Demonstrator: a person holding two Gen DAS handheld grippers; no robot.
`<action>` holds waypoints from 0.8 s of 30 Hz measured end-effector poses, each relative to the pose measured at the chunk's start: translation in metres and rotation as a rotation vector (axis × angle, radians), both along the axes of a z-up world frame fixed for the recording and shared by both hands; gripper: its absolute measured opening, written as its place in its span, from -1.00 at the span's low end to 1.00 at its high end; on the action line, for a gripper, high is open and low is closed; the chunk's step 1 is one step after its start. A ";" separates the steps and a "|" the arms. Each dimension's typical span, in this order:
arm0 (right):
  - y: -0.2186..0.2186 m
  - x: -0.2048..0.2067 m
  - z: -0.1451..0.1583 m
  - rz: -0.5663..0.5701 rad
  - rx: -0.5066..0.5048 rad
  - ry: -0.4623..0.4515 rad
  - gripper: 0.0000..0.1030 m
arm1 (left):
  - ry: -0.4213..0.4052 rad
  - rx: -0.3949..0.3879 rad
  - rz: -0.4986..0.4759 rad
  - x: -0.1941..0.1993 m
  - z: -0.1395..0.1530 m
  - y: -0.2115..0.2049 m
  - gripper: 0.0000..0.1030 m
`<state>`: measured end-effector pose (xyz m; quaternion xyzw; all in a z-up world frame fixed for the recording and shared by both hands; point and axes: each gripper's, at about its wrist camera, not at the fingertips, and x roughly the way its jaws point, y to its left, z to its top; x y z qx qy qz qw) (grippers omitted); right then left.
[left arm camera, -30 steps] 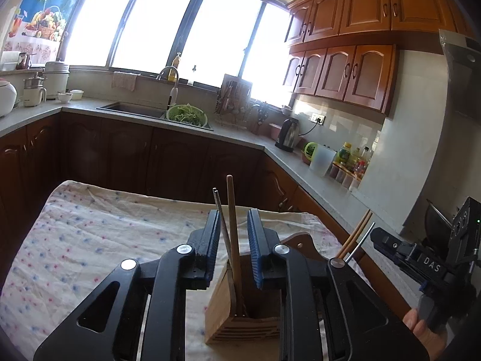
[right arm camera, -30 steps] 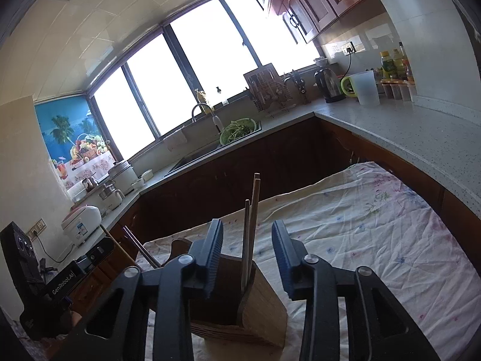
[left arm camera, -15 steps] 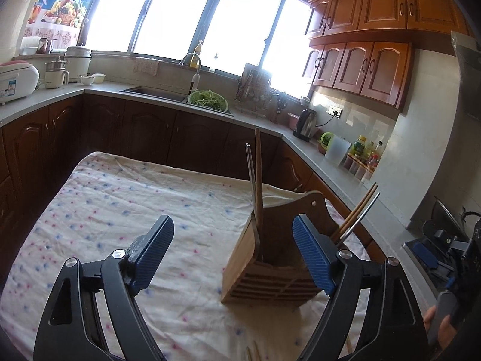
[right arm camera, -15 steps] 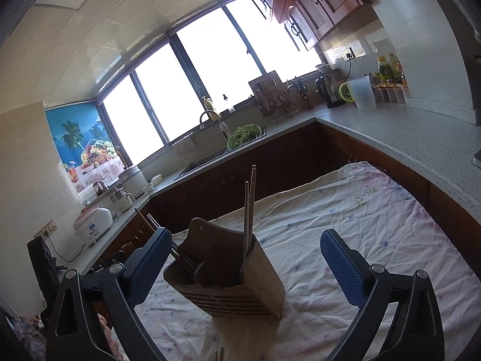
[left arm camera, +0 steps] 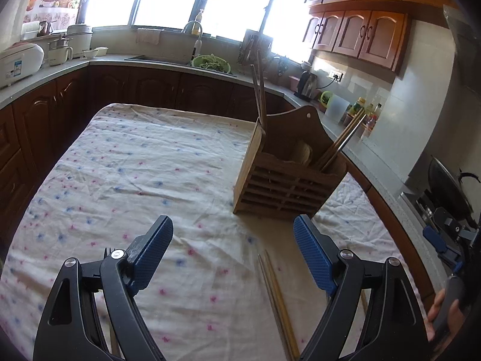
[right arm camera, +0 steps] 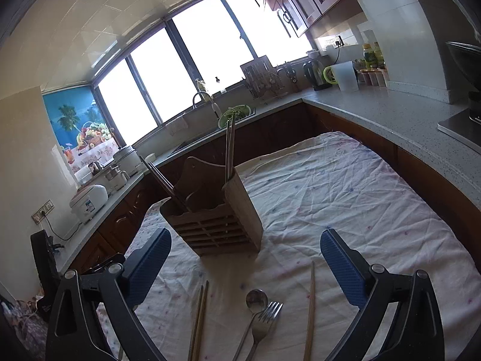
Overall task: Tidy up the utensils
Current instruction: 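Move both open grippers back down to the utensils on the cloth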
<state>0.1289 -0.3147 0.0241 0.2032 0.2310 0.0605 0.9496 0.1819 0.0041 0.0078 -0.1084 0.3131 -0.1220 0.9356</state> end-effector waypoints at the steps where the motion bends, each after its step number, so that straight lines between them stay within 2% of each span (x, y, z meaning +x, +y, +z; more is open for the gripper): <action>1: 0.000 -0.004 -0.003 0.000 -0.002 0.005 0.95 | 0.010 0.001 -0.005 -0.004 -0.003 0.000 0.64; 13: 0.021 -0.032 -0.026 0.059 -0.017 0.072 0.95 | 0.117 0.032 -0.035 -0.026 -0.034 -0.005 0.64; 21: 0.025 -0.031 -0.040 0.067 -0.030 0.122 0.95 | 0.184 0.074 -0.081 -0.019 -0.048 -0.024 0.63; 24: 0.023 -0.031 -0.046 0.064 -0.027 0.142 0.94 | 0.203 0.087 -0.093 -0.016 -0.052 -0.028 0.57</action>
